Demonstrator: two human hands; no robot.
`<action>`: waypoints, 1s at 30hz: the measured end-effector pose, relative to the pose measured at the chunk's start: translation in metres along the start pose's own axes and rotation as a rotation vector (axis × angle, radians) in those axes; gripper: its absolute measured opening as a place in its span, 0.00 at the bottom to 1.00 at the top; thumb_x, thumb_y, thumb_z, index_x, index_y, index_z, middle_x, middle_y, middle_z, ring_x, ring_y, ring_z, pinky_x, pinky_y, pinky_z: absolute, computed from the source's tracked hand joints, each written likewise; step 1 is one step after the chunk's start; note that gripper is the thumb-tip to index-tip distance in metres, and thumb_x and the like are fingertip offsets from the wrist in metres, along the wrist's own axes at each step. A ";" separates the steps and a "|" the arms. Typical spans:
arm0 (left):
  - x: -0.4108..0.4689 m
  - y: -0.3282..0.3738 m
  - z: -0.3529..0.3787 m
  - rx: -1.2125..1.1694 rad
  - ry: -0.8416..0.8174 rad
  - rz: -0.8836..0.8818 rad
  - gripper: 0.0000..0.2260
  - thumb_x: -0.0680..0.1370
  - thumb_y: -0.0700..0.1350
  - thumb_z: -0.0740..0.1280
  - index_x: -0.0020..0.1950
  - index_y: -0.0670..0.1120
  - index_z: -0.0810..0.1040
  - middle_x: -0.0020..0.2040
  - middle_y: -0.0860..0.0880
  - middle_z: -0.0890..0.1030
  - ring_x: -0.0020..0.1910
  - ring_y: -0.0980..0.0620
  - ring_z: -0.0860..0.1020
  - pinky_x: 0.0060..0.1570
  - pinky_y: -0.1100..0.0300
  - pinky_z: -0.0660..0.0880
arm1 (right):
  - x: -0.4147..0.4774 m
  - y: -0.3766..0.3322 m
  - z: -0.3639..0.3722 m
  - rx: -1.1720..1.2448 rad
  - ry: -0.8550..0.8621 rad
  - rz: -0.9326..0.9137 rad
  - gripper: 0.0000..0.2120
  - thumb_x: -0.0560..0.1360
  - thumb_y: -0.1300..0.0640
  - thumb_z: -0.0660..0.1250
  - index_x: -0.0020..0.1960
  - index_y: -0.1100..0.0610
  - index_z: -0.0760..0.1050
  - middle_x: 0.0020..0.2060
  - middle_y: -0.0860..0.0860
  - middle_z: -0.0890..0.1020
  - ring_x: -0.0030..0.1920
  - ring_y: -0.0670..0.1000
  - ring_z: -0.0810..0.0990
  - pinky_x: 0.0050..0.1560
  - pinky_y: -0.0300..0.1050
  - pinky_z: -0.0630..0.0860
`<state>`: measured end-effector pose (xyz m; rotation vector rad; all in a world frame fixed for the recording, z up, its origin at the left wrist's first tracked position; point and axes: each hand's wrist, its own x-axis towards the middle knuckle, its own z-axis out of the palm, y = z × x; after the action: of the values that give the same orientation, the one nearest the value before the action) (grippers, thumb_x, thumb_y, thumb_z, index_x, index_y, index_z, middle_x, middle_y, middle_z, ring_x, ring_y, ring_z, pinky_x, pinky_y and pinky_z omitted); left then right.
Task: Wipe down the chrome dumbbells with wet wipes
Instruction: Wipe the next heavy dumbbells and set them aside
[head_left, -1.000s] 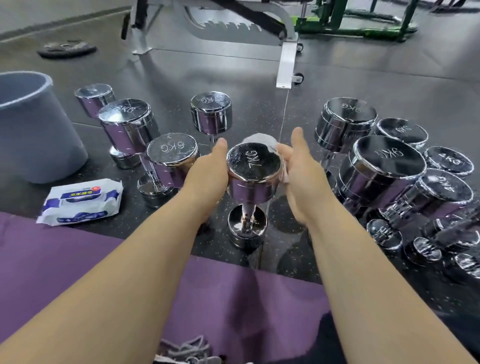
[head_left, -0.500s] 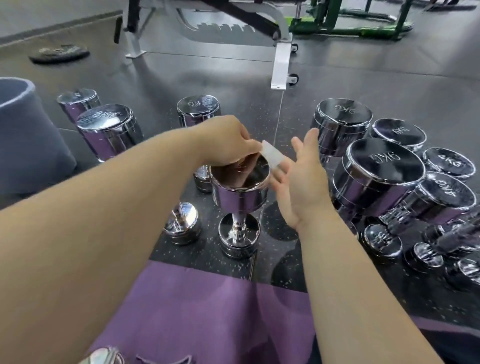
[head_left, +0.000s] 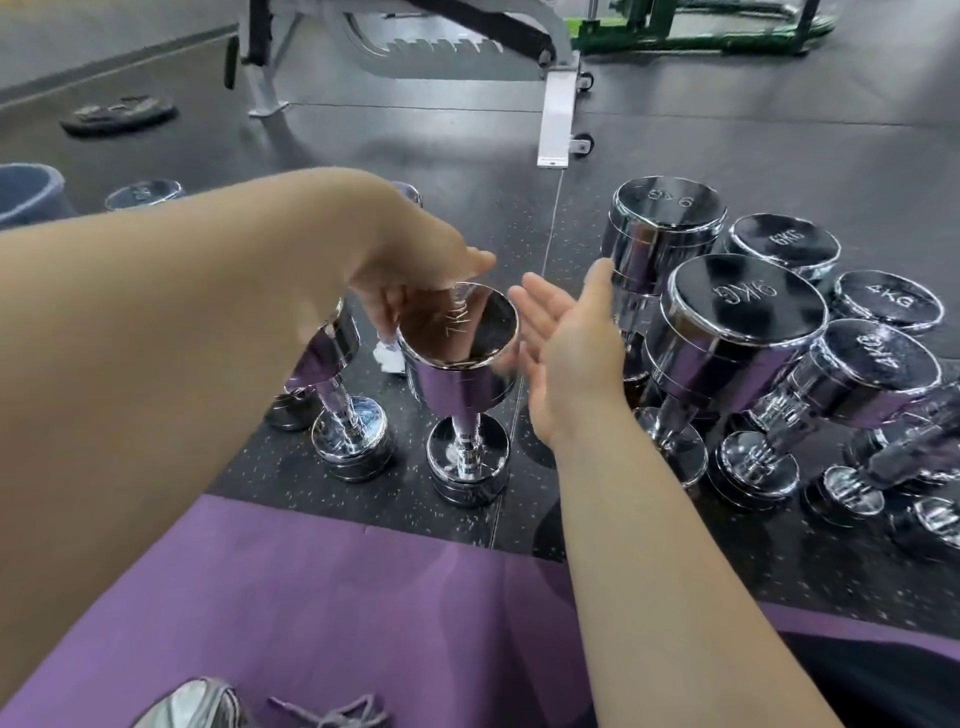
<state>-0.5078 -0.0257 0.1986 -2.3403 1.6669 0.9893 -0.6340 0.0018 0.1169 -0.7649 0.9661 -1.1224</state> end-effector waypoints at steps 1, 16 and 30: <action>-0.002 -0.006 0.000 -0.052 -0.002 0.000 0.29 0.82 0.64 0.50 0.49 0.39 0.75 0.42 0.39 0.82 0.42 0.42 0.82 0.42 0.52 0.79 | 0.001 0.001 0.002 -0.007 -0.027 0.014 0.33 0.80 0.33 0.43 0.60 0.54 0.78 0.61 0.52 0.81 0.49 0.47 0.79 0.49 0.44 0.75; 0.010 -0.062 0.069 -1.111 0.615 0.080 0.07 0.78 0.43 0.64 0.40 0.44 0.74 0.35 0.48 0.74 0.32 0.50 0.72 0.29 0.61 0.69 | 0.000 0.007 0.008 -0.111 -0.010 0.009 0.29 0.80 0.34 0.47 0.54 0.52 0.80 0.54 0.51 0.84 0.53 0.52 0.83 0.52 0.49 0.79; 0.048 -0.051 0.069 -1.639 -0.116 0.328 0.25 0.62 0.47 0.73 0.56 0.43 0.72 0.59 0.41 0.71 0.57 0.44 0.70 0.66 0.48 0.68 | 0.011 0.013 0.002 -0.131 0.035 0.020 0.26 0.81 0.35 0.49 0.58 0.51 0.76 0.60 0.48 0.80 0.60 0.48 0.79 0.62 0.49 0.74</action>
<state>-0.4847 -0.0143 0.1036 -2.3303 1.2241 3.3901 -0.6254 -0.0049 0.1037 -0.8425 1.0824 -1.0658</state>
